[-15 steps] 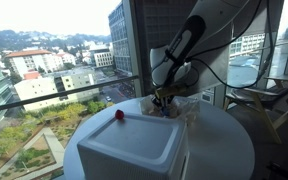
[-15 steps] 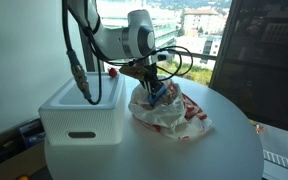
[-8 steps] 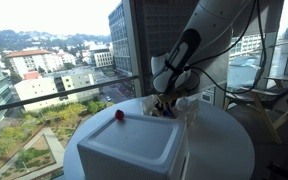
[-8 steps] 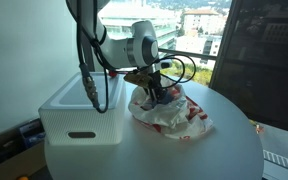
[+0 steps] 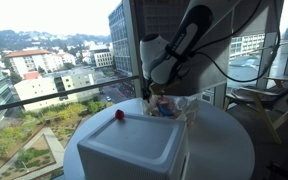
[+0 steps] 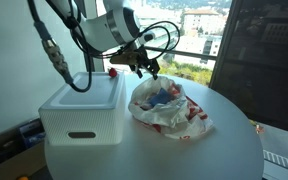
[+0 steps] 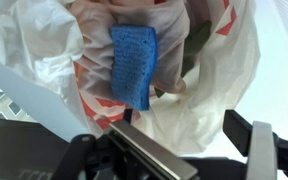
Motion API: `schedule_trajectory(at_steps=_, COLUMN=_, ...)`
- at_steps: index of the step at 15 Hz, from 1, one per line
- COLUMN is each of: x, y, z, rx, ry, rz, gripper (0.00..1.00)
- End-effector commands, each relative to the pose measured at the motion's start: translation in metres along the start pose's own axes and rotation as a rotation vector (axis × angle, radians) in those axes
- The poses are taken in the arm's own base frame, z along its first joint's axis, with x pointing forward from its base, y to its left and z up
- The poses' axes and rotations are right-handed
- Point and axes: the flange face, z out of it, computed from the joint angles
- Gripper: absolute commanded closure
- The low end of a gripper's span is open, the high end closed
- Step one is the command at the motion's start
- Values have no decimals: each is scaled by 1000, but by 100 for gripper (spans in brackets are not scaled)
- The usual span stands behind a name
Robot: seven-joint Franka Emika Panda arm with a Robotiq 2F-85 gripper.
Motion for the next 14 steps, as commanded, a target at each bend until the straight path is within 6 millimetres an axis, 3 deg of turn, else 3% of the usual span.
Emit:
schedule_trajectory(at_steps=1, x=-1, y=-30, z=-67, rx=74, ry=113, rz=-55, gripper=0)
schedule_trajectory(at_steps=5, x=-3, y=-85, z=-103, rx=186, ry=119, rz=-97, gripper=0)
schedule_trajectory(at_steps=9, x=-8, y=-123, z=-93, rx=222, ry=64, rz=-115, gripper=0)
schedule_trajectory(at_steps=14, x=-4, y=-145, z=-66, rx=236, ry=15, rz=-138, gripper=0)
